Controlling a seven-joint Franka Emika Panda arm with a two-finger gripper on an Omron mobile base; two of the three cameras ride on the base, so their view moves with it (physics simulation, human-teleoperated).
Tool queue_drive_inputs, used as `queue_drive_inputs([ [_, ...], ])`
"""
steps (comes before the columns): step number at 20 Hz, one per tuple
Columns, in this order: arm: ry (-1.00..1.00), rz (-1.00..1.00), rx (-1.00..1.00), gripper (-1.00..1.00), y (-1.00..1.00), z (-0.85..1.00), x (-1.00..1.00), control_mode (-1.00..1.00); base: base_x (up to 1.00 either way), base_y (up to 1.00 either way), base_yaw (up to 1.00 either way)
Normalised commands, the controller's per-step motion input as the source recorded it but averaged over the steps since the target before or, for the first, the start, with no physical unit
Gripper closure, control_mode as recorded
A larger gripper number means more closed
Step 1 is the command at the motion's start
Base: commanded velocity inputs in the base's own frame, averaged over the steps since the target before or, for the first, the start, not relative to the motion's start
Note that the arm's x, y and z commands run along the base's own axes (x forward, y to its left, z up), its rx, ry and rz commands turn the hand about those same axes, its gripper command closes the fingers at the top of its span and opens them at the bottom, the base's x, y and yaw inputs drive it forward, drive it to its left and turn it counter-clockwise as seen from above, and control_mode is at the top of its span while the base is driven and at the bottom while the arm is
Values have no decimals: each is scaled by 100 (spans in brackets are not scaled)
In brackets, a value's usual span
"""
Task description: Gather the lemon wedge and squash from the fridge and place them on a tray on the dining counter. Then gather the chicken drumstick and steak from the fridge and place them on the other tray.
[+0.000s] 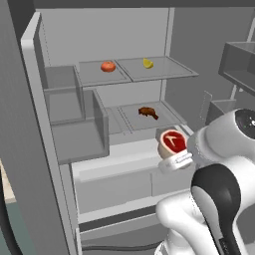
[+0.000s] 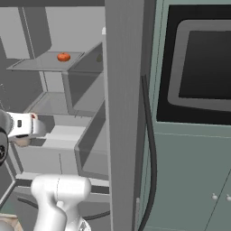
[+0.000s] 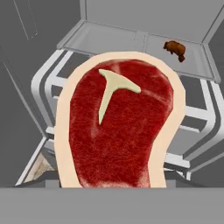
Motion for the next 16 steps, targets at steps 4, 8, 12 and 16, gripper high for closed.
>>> queue_drive_inputs([
  [4, 0, 0, 0, 100, 0, 0, -2, -100, 0, 0, 0],
  [8, 0, 0, 0, 100, 0, 0, 0, -100, 0, 0, 0],
  [12, 0, 0, 0, 100, 0, 0, 0, 100, -72, 0, -7],
  [16, 0, 0, 0, 100, 0, 0, 0, 100, -100, 2, -12],
])
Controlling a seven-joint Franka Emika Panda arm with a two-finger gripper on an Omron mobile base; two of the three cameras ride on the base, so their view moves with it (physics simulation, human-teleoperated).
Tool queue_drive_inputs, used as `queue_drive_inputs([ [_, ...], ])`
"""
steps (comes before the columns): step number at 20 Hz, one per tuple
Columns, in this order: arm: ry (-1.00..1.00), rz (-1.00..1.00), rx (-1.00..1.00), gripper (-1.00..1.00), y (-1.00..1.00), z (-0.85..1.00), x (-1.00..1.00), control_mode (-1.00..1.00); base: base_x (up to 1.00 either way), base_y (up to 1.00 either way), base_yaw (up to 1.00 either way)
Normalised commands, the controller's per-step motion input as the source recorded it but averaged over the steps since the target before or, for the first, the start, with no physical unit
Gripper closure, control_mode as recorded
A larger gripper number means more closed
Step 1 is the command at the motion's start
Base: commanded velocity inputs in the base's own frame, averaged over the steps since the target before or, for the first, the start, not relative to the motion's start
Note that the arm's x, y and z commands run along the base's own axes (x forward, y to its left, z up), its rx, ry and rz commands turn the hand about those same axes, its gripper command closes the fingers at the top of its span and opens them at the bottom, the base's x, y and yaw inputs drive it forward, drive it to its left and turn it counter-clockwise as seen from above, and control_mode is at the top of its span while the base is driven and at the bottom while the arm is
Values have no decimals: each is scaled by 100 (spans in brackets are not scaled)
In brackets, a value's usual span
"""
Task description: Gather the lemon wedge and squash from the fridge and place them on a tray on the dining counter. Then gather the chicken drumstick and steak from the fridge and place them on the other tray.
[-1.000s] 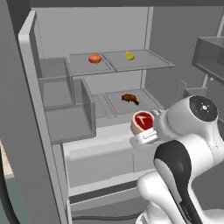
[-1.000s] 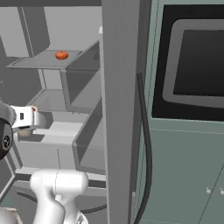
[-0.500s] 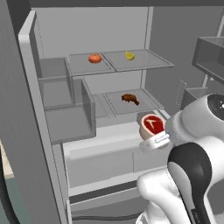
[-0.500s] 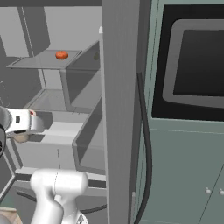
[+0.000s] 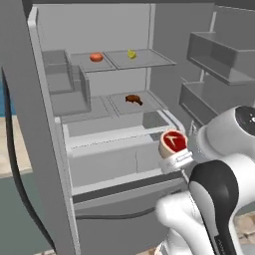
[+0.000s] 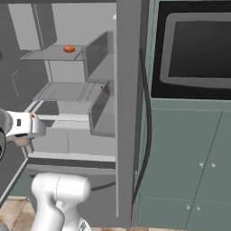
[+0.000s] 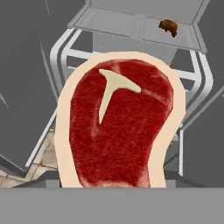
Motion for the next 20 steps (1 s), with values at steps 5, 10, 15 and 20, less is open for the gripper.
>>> queue_drive_inputs([
  [5, 0, 0, 0, 100, 0, 0, 0, 100, -100, 14, -19],
  [10, 0, 0, 0, 100, 0, 0, 0, 100, -95, 20, -34],
  [15, 0, 0, 0, 100, 0, 0, 0, 100, -99, 17, -44],
  [20, 0, 0, 0, 100, 0, 0, 0, 100, -70, 49, -41],
])
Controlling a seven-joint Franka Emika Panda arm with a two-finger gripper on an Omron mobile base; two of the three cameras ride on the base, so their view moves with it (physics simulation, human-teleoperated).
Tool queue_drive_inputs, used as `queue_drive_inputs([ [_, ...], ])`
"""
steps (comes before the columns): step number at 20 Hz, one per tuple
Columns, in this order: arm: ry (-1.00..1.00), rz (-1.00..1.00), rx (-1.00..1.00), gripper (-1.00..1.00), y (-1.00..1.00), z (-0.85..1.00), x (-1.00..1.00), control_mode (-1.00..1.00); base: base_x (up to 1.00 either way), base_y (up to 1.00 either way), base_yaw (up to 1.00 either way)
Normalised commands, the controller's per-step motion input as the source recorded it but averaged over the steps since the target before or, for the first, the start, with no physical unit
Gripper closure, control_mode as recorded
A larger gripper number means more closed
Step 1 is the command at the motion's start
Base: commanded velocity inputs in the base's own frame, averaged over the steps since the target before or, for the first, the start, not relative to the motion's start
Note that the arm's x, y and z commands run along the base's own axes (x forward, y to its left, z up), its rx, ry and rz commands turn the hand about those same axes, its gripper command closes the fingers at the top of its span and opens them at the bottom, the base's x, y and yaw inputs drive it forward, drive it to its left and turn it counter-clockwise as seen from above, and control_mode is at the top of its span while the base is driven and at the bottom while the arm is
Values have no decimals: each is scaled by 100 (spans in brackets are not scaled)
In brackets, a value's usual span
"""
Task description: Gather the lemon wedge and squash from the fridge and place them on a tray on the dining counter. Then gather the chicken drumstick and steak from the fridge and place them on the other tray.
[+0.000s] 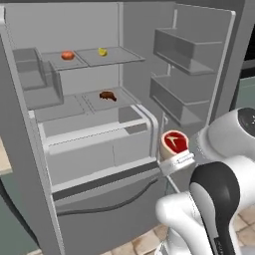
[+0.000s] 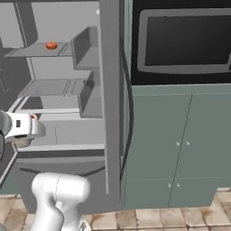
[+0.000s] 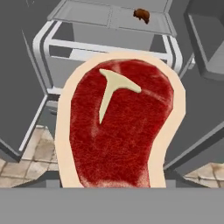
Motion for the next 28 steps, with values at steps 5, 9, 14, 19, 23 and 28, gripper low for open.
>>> queue_drive_inputs([
  [5, 0, 0, 0, 100, 0, 0, 0, 100, -2, 71, -31],
  [9, 0, 0, 0, 100, 0, 0, 0, 100, -6, 65, -27],
  [14, 0, 0, 0, 100, 0, 0, 0, 100, -58, 3, -34],
  [19, 0, 0, 0, 100, 0, 0, 0, 100, -61, 0, -49],
  [23, 0, 0, 0, 100, 0, 0, 0, 100, -73, 0, -53],
  [28, 0, 0, 0, 100, 0, 0, 0, 100, -74, 0, -55],
])
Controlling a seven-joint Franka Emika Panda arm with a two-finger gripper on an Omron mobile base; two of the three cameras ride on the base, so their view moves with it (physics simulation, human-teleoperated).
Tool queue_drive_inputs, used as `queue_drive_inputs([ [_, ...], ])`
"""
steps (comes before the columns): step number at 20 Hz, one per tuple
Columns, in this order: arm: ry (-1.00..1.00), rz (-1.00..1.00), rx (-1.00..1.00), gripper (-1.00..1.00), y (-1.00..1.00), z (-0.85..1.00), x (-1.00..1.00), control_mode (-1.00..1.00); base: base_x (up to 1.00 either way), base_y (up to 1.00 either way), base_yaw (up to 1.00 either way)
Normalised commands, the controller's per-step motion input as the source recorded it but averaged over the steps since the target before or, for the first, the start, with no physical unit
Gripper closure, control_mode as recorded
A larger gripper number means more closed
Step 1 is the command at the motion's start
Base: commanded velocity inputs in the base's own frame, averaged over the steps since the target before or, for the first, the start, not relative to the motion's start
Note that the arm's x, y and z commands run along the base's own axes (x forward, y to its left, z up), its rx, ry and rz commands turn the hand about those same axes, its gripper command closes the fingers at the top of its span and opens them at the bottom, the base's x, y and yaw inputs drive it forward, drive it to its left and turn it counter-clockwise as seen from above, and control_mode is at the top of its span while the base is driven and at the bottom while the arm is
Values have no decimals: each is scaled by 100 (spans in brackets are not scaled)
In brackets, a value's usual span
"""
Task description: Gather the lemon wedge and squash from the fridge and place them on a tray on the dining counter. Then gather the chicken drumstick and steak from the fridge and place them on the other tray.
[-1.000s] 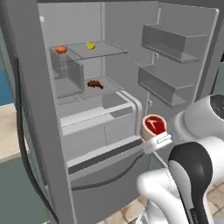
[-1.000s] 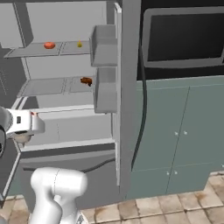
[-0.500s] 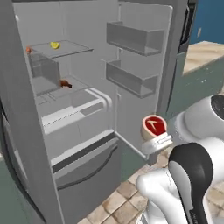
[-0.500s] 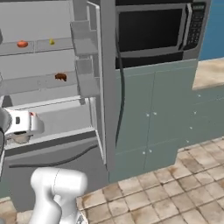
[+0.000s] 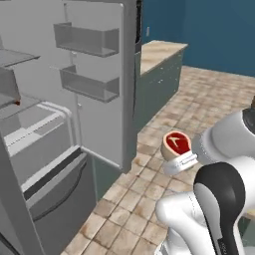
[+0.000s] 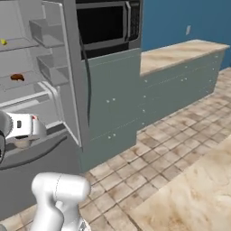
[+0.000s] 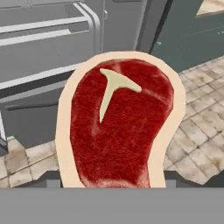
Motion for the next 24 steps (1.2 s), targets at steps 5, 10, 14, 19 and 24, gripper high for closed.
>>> queue_drive_inputs([
  [5, 0, 0, 0, 100, 0, 0, 0, 100, -79, 0, -53],
  [10, 0, 0, 0, 100, 0, 0, 0, 100, -78, -12, -48],
  [14, 0, 0, 0, 100, 0, 0, 0, 100, -46, -51, -36],
  [19, 0, 0, 0, 100, 0, 0, 0, 100, -7, -42, -36],
  [24, 0, 0, 0, 100, 0, 0, 0, 100, 2, -41, -34],
])
